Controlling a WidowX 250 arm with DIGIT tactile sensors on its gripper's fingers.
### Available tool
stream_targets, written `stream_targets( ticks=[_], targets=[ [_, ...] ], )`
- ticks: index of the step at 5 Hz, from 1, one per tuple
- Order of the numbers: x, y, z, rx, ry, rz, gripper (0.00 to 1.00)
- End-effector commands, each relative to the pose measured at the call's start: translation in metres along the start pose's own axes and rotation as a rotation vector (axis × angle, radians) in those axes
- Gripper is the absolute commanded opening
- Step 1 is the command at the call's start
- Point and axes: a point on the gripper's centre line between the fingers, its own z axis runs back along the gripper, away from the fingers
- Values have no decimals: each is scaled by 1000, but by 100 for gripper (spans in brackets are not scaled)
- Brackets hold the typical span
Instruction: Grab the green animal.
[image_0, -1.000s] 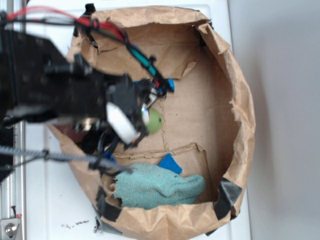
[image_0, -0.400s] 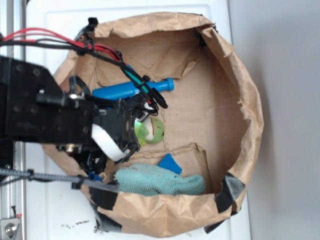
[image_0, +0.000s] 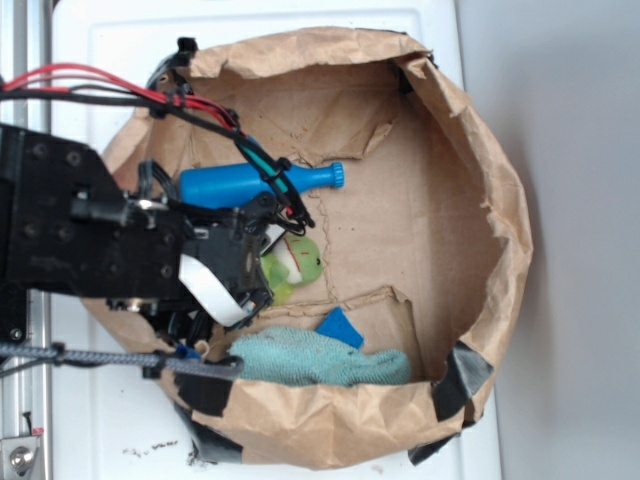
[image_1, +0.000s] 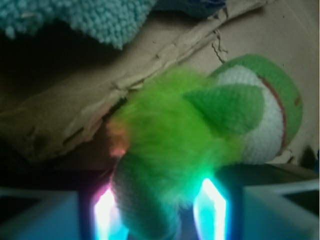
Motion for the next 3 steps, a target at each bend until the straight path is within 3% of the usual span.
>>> stream_targets(
  ticks=[1,3],
  targets=[
    [9,22,17,4,14,66,0],
    [11,45,31,-56,25,143,0]
  ],
)
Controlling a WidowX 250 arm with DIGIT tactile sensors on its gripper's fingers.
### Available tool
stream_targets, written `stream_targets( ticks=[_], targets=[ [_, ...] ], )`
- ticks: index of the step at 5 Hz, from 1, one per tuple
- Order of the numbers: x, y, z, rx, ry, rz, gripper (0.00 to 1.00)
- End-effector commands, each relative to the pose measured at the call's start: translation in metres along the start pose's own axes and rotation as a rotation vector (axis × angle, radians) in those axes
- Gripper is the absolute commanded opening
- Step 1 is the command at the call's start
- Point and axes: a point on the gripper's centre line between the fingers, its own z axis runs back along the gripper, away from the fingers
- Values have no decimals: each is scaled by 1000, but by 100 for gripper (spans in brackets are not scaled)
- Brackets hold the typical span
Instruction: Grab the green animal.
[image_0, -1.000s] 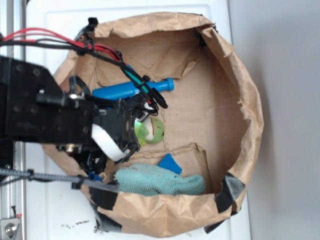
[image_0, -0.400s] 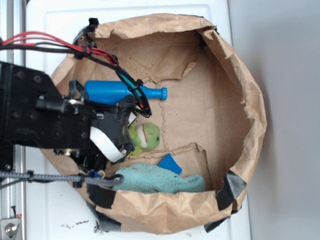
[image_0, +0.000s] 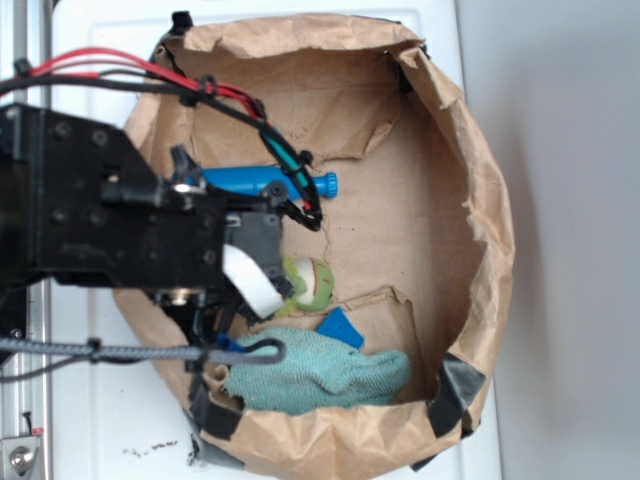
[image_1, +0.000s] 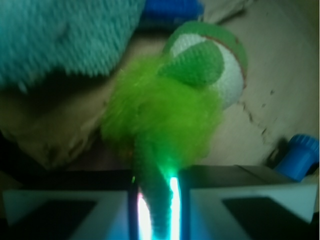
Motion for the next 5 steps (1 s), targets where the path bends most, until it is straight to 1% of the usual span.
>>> stream_targets(
  ticks=[1,2,3,4,5],
  targets=[
    [15,45,29,-61,3,196,0],
    [16,59,48,-51,43,307,0],
    [14,66,72,-32,151,454,0],
    [13,66,92,-36,170,495,0],
    [14,63,101,-7,177,522,0]
  ],
)
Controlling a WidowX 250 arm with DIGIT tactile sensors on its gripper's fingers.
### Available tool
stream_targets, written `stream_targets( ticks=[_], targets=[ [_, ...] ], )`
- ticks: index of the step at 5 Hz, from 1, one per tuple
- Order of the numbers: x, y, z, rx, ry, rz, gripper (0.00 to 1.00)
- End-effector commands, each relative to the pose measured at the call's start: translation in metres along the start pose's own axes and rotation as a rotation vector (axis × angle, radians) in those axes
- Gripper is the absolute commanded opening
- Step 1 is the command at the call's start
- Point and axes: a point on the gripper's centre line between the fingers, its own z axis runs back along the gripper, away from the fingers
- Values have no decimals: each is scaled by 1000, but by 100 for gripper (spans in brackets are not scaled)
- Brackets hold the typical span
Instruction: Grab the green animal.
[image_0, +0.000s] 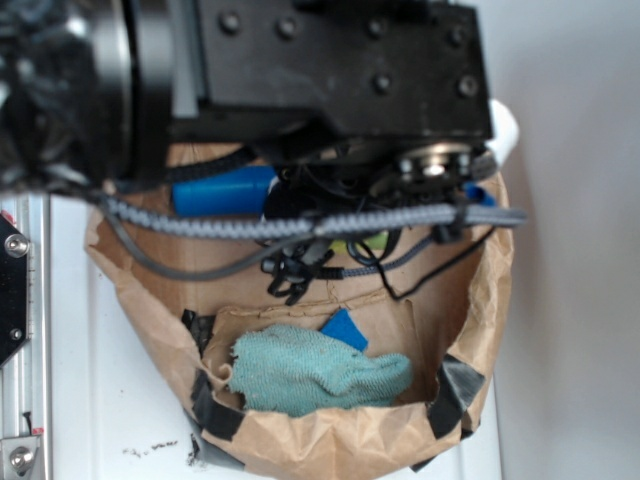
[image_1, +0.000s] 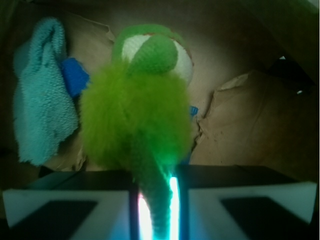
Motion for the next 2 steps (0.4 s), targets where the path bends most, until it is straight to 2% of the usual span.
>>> stream_targets(
  ticks=[1,2],
  targets=[
    [-10,-1,37,57,-105,27,0],
    [-24,-3,40,89,-202,-4,0]
  ],
)
